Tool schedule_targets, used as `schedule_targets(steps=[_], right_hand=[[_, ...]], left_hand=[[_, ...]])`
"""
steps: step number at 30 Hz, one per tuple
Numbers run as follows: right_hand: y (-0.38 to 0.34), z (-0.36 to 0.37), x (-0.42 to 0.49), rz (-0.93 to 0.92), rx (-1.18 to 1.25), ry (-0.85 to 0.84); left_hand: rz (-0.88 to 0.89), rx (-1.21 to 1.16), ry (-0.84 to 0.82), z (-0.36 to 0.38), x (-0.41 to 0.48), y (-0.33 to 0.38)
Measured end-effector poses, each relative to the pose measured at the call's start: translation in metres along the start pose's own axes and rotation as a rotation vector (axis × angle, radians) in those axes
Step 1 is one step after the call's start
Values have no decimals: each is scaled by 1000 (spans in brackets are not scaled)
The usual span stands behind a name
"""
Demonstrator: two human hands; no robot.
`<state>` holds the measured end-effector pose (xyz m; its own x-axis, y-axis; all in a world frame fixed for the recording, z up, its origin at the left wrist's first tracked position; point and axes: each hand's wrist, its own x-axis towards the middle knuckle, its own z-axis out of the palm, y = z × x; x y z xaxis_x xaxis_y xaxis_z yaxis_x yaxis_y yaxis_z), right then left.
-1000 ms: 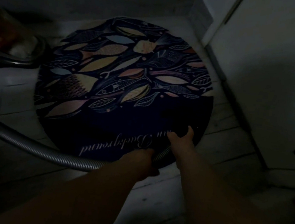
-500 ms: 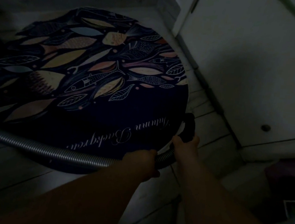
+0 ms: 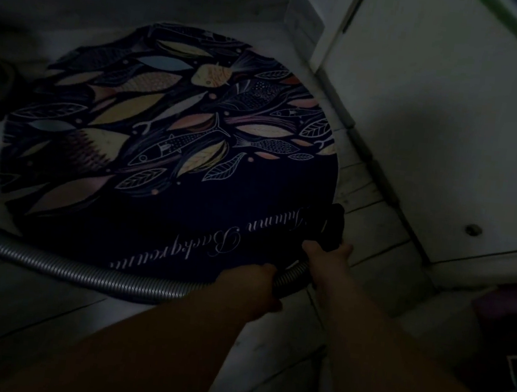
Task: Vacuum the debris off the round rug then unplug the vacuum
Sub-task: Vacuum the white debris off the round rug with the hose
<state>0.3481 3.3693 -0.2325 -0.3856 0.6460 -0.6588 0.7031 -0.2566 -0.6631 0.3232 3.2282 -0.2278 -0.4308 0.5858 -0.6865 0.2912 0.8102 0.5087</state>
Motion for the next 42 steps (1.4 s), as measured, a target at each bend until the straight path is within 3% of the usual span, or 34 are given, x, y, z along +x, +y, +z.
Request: schedule_targets(steps=[10, 19, 26, 36, 42], right_hand=[[7, 57, -51, -17, -64, -161], [30, 176, -139, -71, -147, -427], [47, 229, -186, -155, -325, -585], [59, 231, -210, -176, -499, -741], [63, 192, -192, -141, -497, -685]], left_hand=[[-60, -128, 58, 5, -57, -60], [-270, -276, 202, 15, -151, -164], [-370, -351, 256, 27, -200, -207], [-436, -282, 213, 47, -224, -214], [-398, -163, 237, 60, -210, -177]])
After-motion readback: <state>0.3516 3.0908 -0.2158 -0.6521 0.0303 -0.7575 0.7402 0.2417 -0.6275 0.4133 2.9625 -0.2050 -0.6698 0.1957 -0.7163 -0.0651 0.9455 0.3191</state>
